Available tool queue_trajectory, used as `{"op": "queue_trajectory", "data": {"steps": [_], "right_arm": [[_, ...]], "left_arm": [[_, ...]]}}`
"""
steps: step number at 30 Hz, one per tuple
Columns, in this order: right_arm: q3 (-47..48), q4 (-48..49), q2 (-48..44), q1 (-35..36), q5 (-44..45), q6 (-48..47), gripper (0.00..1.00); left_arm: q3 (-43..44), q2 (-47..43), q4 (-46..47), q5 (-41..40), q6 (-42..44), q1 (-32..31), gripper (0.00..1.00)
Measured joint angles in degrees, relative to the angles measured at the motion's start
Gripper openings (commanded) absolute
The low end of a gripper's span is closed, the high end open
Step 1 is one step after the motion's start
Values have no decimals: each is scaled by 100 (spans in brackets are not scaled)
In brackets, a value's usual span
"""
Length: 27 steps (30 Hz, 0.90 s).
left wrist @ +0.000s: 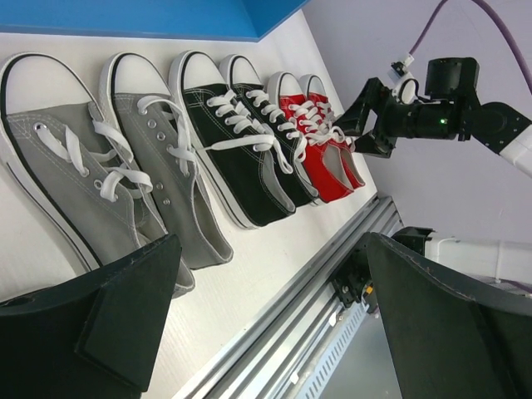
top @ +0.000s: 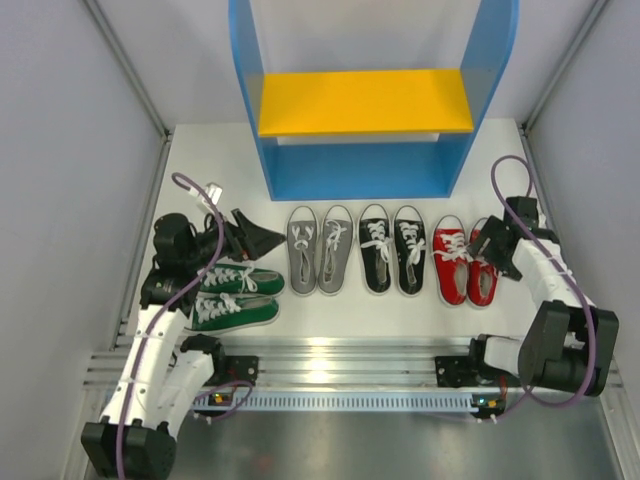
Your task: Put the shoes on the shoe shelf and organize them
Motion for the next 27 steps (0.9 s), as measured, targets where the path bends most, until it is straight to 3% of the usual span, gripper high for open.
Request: {"op": "queue_trajectory", "data": {"steps": [7, 13, 18, 19, 21, 27], "right_arm": [[0, 17, 138, 72, -48, -52, 77], [24, 59, 481, 120, -48, -98, 58], [81, 28, 586, 129, -4, -160, 28], [83, 17, 579, 133, 37, -155, 15], [83, -4, 531, 136, 98, -184, 0], [83, -201, 74, 140, 361, -175, 0]], "left_arm": [[0, -4, -85, -83, 94, -168, 99], [2, -4, -94, -136, 118, -299, 99], [2, -20, -142, -179, 120, -315, 99], [2, -31, -157, -197, 122, -315, 99], [9, -50, -181, -227, 122, -319, 99], [11, -63, -229, -295, 136, -319, 99]]}}
